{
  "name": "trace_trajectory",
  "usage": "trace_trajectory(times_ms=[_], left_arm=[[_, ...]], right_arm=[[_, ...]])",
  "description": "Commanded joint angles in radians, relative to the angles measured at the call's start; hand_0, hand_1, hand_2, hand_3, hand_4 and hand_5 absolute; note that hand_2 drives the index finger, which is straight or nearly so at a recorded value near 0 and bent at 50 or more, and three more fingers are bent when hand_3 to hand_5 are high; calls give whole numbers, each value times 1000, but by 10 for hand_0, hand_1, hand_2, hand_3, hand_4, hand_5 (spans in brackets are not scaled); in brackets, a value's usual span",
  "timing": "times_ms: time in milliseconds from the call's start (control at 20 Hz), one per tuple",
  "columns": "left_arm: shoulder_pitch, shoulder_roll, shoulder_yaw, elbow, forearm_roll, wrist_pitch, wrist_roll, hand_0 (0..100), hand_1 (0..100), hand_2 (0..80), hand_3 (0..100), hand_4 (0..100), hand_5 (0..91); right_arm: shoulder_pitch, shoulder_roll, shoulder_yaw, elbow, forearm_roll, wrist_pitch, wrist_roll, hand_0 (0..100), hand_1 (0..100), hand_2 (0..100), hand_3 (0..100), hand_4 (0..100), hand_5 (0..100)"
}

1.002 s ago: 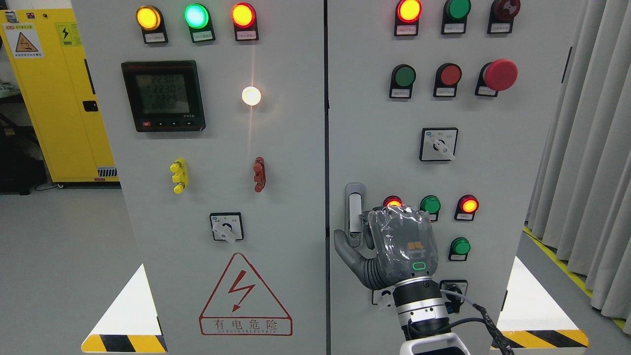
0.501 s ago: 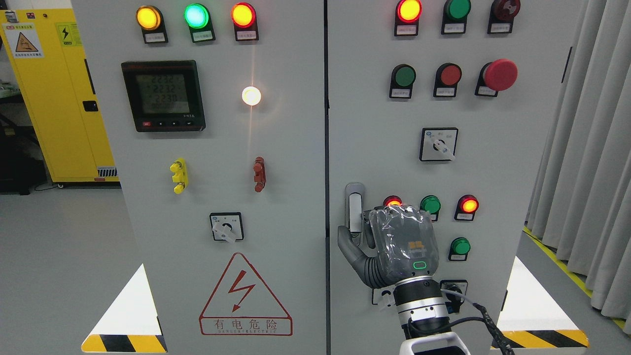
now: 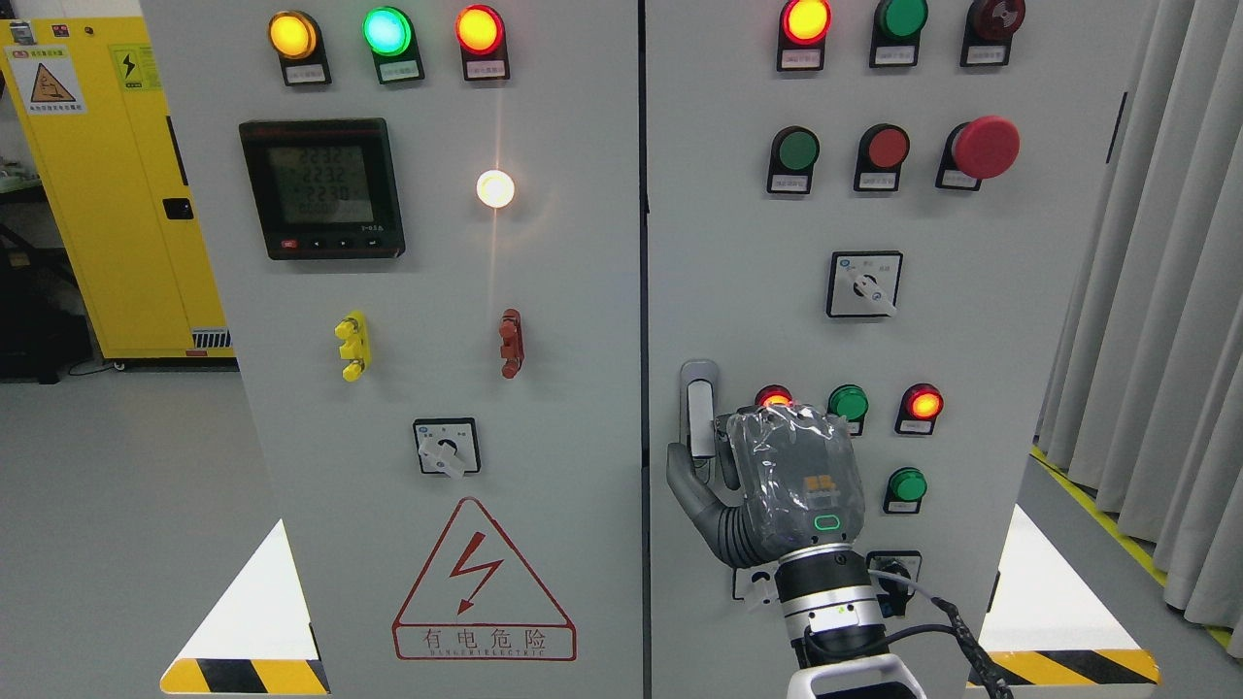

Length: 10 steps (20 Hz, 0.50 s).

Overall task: Release door handle
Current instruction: 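Rotate the gripped handle sideways with the right hand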

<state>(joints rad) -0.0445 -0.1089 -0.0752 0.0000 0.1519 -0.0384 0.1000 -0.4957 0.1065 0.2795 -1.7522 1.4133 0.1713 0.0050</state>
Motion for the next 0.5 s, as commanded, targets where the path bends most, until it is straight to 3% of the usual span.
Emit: trace_trajectory(times_ms=[0, 451], left_arm=[[0, 0, 0, -12, 0, 0, 0, 120, 556, 0, 0, 0, 0], [0, 0, 0, -12, 0, 0, 0, 120, 556, 0, 0, 0, 0]], right_arm=[[0, -1, 0, -1, 1, -1, 0, 554, 400, 979, 1000, 1000, 1000], [5, -1, -5, -10, -1, 0, 0, 590, 415, 977, 1000, 1000, 1000]])
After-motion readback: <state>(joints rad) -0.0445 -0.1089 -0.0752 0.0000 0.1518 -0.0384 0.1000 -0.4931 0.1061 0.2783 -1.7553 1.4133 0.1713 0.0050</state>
